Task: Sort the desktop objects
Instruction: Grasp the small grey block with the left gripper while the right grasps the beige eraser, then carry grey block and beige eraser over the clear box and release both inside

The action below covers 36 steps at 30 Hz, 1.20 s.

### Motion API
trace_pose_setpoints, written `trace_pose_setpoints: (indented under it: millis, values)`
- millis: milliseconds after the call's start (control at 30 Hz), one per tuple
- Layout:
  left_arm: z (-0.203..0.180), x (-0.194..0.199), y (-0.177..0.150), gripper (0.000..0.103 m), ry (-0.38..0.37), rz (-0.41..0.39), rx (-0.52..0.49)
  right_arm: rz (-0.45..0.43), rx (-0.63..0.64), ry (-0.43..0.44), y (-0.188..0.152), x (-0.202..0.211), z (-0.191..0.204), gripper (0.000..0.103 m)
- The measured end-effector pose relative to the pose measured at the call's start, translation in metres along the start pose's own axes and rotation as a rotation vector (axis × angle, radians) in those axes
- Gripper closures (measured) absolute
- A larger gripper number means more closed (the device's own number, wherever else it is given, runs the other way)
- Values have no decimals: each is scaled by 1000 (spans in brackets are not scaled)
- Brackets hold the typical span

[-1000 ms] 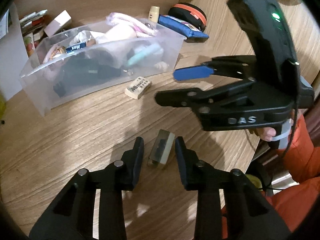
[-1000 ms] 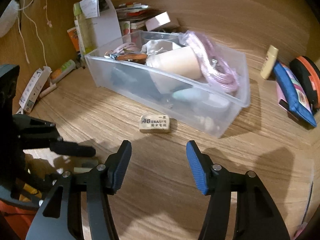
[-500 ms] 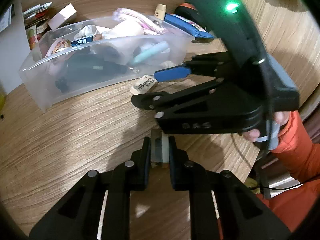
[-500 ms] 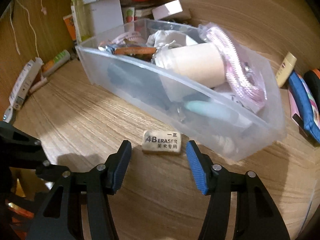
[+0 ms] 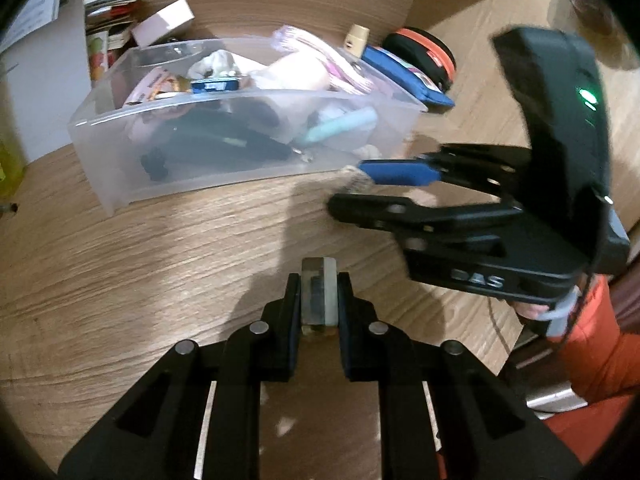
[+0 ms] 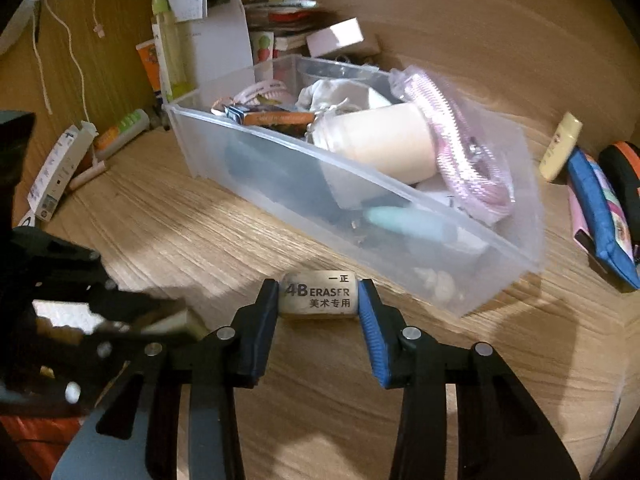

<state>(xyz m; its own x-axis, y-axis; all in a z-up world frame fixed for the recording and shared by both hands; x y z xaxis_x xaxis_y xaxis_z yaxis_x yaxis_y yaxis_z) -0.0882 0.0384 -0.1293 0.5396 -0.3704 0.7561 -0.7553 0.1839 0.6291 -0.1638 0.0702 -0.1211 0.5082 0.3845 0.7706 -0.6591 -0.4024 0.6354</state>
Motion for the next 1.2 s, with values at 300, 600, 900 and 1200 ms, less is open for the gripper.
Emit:
trace_pose_setpoints:
  millis: [300, 600, 900, 1200]
  values:
    - [17, 10, 23, 88, 54, -56, 53, -86, -31, -42, 3, 32, -10, 66]
    - [42, 41, 43, 88, 155, -149, 77, -155, -39, -56, 6, 57, -18, 66]
    - [59, 57, 64, 88, 197, -213, 95, -202, -63, -46, 15, 73, -30, 66]
    - [72, 60, 82, 88, 210, -249, 101, -224, -79, -50, 33, 71, -43, 66]
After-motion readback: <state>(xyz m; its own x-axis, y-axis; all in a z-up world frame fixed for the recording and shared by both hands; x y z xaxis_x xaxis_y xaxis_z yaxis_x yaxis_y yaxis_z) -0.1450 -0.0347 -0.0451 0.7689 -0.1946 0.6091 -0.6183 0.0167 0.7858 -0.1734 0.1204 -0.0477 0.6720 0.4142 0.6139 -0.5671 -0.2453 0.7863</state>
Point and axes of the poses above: each gripper's, at about its wrist camera, not at the fingertips, and x roughly against the way its jaws point, z to its left, y to its top, the point moved 7 cm from there along -x, roughly the way its jaws point, and after that the axes turned 6 degrees about -x, right-handed, at the moved point
